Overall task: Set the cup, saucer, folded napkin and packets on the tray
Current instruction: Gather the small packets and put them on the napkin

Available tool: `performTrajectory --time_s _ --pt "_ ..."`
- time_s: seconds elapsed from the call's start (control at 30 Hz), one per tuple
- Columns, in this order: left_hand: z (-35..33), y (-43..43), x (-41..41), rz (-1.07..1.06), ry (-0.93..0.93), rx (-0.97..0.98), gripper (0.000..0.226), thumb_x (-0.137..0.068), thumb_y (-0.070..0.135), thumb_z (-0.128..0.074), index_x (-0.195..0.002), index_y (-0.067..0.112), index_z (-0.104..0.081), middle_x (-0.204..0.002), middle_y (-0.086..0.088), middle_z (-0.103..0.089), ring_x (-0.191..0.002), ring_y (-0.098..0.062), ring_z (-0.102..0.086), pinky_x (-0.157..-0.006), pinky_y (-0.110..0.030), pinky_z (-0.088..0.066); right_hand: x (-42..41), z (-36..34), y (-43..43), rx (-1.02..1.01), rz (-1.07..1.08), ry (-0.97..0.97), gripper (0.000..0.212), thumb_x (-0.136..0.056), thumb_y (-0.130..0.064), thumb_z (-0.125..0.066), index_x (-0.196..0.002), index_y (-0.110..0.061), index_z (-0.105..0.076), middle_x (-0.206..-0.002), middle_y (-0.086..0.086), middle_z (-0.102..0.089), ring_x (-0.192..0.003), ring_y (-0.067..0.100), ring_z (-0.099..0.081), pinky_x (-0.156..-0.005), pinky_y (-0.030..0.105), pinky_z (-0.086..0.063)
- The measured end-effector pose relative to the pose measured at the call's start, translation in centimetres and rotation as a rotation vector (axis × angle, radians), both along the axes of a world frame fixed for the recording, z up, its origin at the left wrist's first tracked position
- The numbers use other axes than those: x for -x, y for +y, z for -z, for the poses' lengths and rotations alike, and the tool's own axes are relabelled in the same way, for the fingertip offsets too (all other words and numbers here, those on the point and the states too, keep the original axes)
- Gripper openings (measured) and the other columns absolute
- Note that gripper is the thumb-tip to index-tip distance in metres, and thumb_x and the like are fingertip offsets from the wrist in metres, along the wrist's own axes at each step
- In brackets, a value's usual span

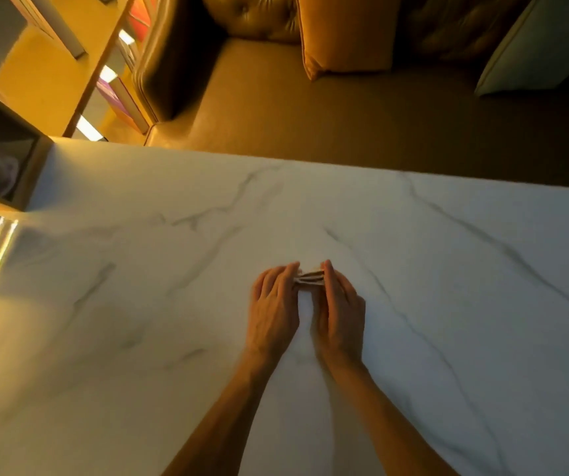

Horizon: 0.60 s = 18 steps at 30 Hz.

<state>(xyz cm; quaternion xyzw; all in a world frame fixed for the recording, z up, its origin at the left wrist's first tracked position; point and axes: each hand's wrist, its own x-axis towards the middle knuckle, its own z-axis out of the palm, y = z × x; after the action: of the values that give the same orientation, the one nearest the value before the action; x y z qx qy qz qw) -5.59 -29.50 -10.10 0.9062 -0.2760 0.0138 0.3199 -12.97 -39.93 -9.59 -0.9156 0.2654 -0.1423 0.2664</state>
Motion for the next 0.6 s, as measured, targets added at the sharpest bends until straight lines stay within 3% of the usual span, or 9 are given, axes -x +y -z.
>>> performTrajectory --time_s 0.13,0.23,0.4,0.5,0.57,0.6 --pt "0.7 0.0 0.1 0.103 0.017 -0.069 0.077 -0.093 0.011 -0.059 -0.154 0.025 -0.014 -0.149 -0.001 -0.048 -0.141 -0.018 -0.041 -0.12 -0.039 -0.03 -0.2 0.2 0.2 0.095 0.009 0.031 0.064 -0.093 -0.034 -0.059 -0.148 -0.016 -0.031 -0.142 0.005 -0.052 -0.13 0.021 -0.05 -0.1 0.04 -0.049" --pt "1.4 0.2 0.0 0.135 0.01 -0.133 0.086 -0.091 0.008 -0.058 -0.154 0.034 -0.005 -0.156 0.005 -0.035 -0.148 -0.014 -0.024 -0.123 -0.034 -0.019 -0.2 0.4 0.0 0.106 -0.006 0.062 0.064 -0.093 -0.041 -0.057 -0.148 -0.02 -0.031 -0.141 0.002 -0.053 -0.128 0.019 -0.052 -0.1 0.036 -0.049" --pt "0.1 0.1 -0.1 0.146 0.024 -0.197 0.06 -0.092 0.008 -0.061 -0.146 0.025 -0.04 -0.154 -0.001 -0.041 -0.147 -0.016 -0.027 -0.122 -0.034 -0.018 -0.3 -1.2 -0.2 -0.062 0.028 0.015 0.045 -0.093 -0.031 -0.058 -0.134 -0.016 -0.053 -0.134 0.005 -0.06 -0.121 0.019 -0.057 -0.104 0.031 -0.046" --pt "-1.6 0.3 0.4 0.145 0.164 -0.157 0.05 -0.095 0.003 -0.053 -0.141 0.02 -0.049 -0.153 -0.002 -0.043 -0.146 -0.017 -0.03 -0.124 -0.031 -0.016 0.2 -2.6 -0.8 -0.214 0.047 -0.045 0.029 -0.094 -0.018 -0.057 -0.123 -0.015 -0.062 -0.124 0.005 -0.066 -0.113 0.019 -0.061 -0.103 0.03 -0.047" --pt "-3.1 0.8 1.3 0.121 0.291 -0.065 0.045 -0.093 0.0 -0.052 -0.134 0.016 -0.057 -0.141 -0.006 -0.057 -0.137 -0.021 -0.047 -0.118 -0.036 -0.033 1.0 -3.8 -1.1 -0.348 0.02 0.003 0.028 -0.096 -0.017 -0.053 -0.122 -0.018 -0.063 -0.123 0.003 -0.067 -0.113 0.019 -0.061 -0.101 0.031 -0.049" --pt "-3.9 1.3 2.1 0.092 0.356 -0.021 0.04 -0.094 0.002 -0.052 -0.129 0.018 -0.061 -0.13 -0.007 -0.065 -0.126 -0.023 -0.058 -0.109 -0.04 -0.044 1.8 -4.2 -1.1 -0.395 -0.003 0.026 0.028 -0.097 -0.016 -0.051 -0.122 -0.019 -0.063 -0.122 0.003 -0.067 -0.112 0.019 -0.062 -0.099 0.028 -0.049"
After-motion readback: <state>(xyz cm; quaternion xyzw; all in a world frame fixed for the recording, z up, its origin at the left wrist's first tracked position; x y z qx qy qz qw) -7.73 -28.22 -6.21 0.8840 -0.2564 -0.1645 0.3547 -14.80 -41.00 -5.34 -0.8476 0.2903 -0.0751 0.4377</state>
